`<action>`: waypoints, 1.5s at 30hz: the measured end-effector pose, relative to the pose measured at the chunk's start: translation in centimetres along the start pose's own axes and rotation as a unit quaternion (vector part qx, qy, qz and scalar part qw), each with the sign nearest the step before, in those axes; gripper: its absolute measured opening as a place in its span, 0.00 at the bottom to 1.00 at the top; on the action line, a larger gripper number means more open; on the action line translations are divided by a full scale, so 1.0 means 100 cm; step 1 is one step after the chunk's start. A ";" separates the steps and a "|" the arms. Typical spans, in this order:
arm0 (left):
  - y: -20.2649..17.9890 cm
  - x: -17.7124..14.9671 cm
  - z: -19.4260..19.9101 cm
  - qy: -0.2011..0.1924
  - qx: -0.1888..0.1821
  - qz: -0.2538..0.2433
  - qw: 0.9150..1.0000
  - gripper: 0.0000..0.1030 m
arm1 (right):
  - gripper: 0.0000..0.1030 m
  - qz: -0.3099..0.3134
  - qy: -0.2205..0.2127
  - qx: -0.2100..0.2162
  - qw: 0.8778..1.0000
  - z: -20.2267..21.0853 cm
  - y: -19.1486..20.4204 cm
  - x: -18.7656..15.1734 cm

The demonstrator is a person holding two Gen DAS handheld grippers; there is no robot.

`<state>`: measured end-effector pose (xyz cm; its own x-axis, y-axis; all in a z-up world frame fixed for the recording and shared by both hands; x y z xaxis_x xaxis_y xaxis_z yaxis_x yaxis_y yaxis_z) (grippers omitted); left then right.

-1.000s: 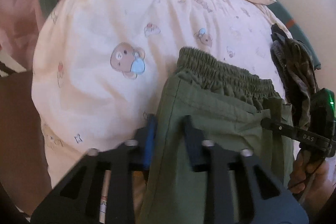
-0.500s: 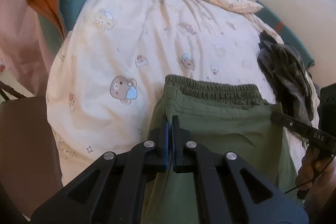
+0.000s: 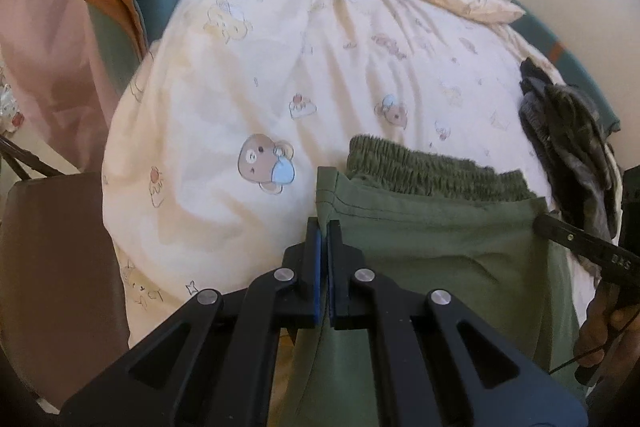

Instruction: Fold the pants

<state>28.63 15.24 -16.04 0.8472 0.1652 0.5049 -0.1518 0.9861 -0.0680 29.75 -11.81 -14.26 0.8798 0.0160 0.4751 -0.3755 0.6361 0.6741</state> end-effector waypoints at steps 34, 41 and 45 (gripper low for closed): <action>-0.019 0.042 -0.023 -0.010 -0.018 -0.009 1.000 0.01 | 0.00 0.007 0.022 -0.036 0.999 -0.029 -0.023 0.029; -0.033 0.054 -0.050 -0.002 0.019 -0.032 0.999 0.01 | 0.00 -0.010 0.041 -0.116 0.992 -0.055 -0.048 0.041; -0.039 0.041 -0.085 0.030 0.057 -0.037 0.997 0.04 | 0.05 -0.031 0.065 -0.142 0.987 -0.069 -0.072 0.035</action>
<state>37.00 12.23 -21.01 0.8868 0.0963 0.4520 -0.1419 0.9875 0.0680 37.52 -10.99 -21.33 0.9355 0.0569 0.3487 -0.2388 0.8292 0.5053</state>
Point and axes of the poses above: each gripper's, at about its wrist camera, not at the fingertips, and z roughly against the way its jaws point, y to its left, x to its top, the point moved 5 cm from there along -z, roughly the way its jaws point, and after that the axes turned 10 degrees about x, right-handed, at the moved point
